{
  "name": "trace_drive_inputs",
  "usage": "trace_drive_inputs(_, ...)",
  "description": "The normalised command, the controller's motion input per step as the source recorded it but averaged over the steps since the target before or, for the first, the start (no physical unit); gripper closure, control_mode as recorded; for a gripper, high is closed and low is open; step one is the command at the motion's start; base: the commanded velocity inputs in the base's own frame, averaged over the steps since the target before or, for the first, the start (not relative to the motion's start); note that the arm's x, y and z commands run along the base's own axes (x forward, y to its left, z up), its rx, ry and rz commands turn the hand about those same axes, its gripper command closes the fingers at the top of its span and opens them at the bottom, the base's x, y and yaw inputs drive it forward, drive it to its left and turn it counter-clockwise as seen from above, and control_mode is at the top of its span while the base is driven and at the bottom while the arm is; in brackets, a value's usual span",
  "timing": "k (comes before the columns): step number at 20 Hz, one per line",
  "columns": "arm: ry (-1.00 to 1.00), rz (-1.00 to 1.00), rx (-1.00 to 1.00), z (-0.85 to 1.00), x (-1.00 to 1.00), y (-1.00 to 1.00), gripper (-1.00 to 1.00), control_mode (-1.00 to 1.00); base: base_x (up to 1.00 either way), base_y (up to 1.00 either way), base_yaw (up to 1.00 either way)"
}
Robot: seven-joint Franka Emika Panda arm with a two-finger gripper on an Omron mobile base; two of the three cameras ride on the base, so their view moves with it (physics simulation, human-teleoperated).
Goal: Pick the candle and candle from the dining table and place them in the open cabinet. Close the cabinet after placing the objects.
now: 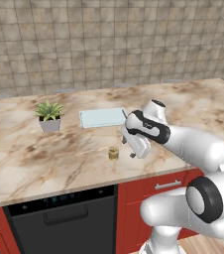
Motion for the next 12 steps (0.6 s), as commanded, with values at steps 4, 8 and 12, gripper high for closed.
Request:
trace_drive_inputs(4,0.00,-0.01,-0.03,-0.13,0.21,0.03,-1.00,-1.00,0.00,0.00,0.00)
trace_drive_inputs(8,0.00,0.00,-0.05,-0.23,0.14,0.06,-1.00,-1.00,0.00,0.00,0.00)
trace_drive_inputs(12,0.00,-0.01,-0.05,-0.25,0.16,0.06,-1.00,-1.00,0.00,0.00,0.00)
